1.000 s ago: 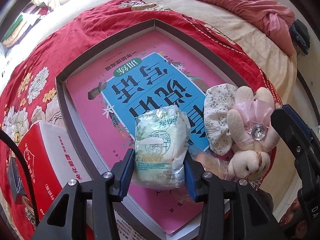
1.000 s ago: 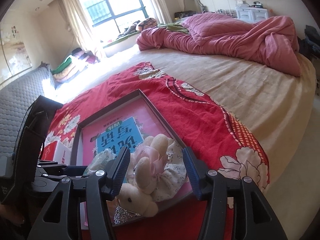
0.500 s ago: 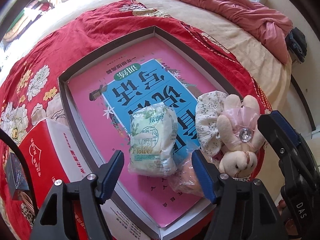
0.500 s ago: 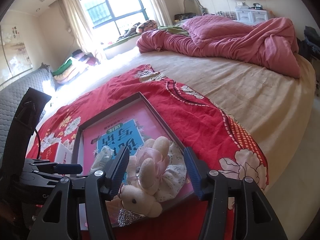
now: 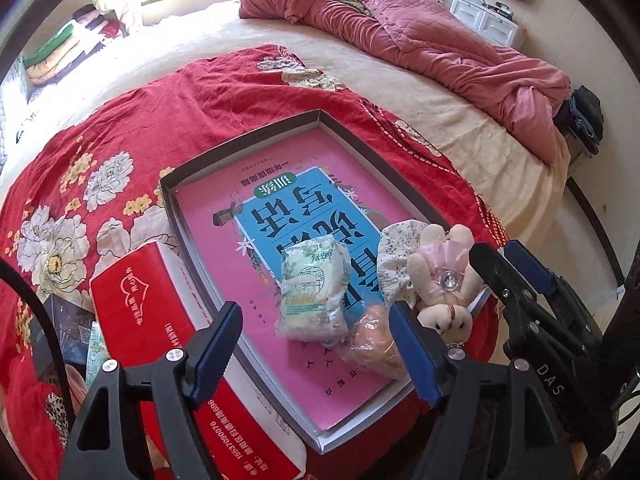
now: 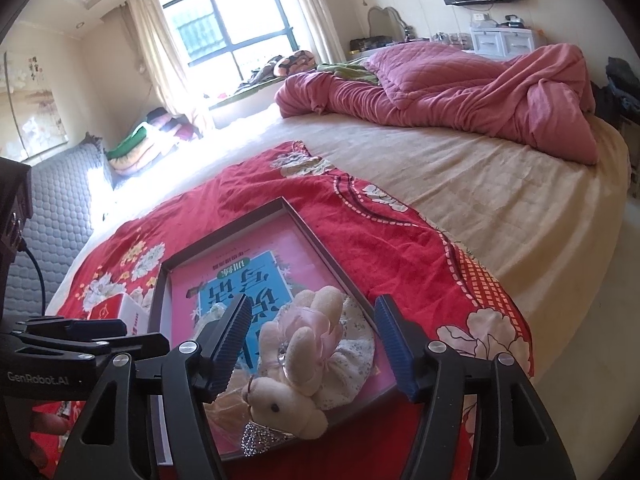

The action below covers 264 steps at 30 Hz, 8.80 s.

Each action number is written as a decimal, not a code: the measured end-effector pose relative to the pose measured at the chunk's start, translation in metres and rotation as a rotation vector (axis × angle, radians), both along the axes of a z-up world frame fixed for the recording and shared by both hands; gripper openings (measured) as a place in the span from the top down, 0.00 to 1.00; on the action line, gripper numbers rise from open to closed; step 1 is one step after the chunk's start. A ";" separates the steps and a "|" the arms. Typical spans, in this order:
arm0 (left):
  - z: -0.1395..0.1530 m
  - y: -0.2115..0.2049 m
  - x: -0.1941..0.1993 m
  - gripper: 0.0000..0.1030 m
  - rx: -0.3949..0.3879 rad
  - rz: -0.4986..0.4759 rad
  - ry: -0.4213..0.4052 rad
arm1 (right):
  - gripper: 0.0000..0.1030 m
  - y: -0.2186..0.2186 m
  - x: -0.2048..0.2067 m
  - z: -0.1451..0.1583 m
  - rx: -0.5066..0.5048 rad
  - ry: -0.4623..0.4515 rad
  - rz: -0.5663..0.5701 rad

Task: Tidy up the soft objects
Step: 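Withdraw both open tools from the tray toward the remaining items, then move both open tools over the pile of soft items on the bedspread, then grasp the yellow-and-white snack bag with the left tool while the right tool grasps the cream teddy bear, then carry the snack bag in the left tool and teddy bear in the right tool over the pink tray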

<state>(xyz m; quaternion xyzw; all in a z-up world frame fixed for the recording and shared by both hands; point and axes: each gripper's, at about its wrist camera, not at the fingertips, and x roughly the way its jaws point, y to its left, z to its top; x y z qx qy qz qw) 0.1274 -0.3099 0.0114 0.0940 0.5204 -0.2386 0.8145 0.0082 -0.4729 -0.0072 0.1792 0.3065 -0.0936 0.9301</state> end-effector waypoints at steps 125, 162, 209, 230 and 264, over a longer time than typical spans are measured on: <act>-0.061 0.329 -0.081 0.20 -0.094 0.455 0.134 | 0.24 0.331 0.004 -0.019 -0.408 0.207 0.736; -0.097 0.333 -0.062 0.64 -0.272 0.367 0.312 | 0.47 0.358 0.050 -0.083 -0.517 0.268 0.816; -0.085 0.282 -0.081 0.69 -0.104 0.330 0.201 | 0.49 0.288 0.000 0.014 -0.196 -0.019 0.771; -0.073 0.255 -0.071 0.70 -0.118 0.355 0.165 | 0.49 0.255 0.002 0.031 -0.132 -0.095 0.682; 0.053 0.156 -0.066 0.70 -0.197 0.203 -0.085 | 0.49 0.155 -0.015 0.071 -0.191 -0.260 0.414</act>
